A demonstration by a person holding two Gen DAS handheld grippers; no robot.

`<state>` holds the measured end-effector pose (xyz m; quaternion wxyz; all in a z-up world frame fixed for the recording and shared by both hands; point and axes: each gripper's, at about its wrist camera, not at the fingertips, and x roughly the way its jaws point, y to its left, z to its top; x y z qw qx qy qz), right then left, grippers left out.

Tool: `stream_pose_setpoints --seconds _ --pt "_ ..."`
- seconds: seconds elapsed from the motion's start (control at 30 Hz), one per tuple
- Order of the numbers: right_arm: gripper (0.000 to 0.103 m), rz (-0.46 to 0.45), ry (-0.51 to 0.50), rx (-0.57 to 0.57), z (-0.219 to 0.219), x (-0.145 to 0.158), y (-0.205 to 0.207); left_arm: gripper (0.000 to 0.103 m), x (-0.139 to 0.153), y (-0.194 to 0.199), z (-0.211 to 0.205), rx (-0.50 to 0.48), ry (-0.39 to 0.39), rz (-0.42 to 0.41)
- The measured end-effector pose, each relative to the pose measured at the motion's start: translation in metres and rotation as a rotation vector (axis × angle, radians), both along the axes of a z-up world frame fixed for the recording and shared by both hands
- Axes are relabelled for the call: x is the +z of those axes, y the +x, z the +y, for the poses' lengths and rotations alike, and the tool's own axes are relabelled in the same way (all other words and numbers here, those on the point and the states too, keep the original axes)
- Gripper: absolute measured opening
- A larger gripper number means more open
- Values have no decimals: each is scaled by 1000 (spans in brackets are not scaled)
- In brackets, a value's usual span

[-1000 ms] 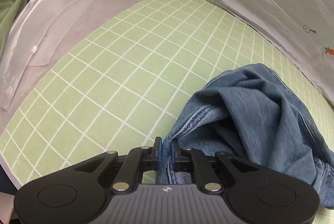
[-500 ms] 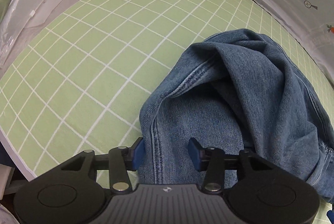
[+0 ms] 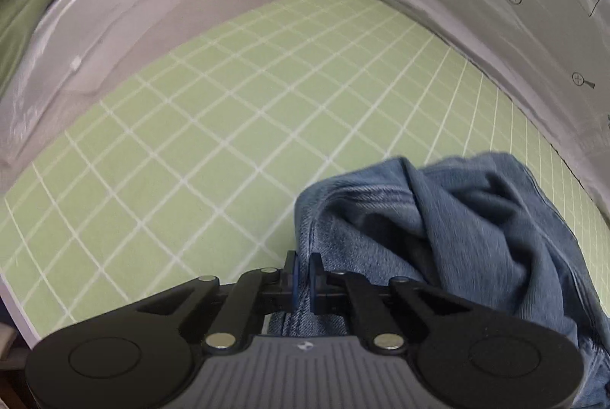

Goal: Fold clothes

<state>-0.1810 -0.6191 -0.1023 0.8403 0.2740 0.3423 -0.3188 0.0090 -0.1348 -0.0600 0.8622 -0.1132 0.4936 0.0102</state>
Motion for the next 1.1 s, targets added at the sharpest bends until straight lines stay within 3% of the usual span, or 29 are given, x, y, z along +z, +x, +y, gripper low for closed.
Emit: stream_pose_setpoints --seconds 0.13,0.23,0.37,0.43,0.57,0.83,0.93,1.1 --pt "41 -44 -75 -74 -30 22 15 5 35 48 -4 -3 52 -130" --pt "40 -86 -123 -134 -57 44 23 5 61 79 -14 -63 65 -224" --pt "39 -157 -200 -205 -70 74 24 5 97 97 -44 -156 189 -413" --pt "39 -176 -212 -242 -74 81 19 6 102 99 -52 -157 199 -438" --pt "39 -75 -202 -276 -78 57 11 6 74 83 -54 -174 190 -350" --pt "40 127 -113 -259 -65 -4 -34 6 -9 8 4 -98 148 -16" --pt "45 179 -116 -217 -63 -8 -36 10 -15 -6 18 -43 117 24" --pt "66 194 -172 -215 -54 9 -27 25 6 -5 26 17 92 -18"
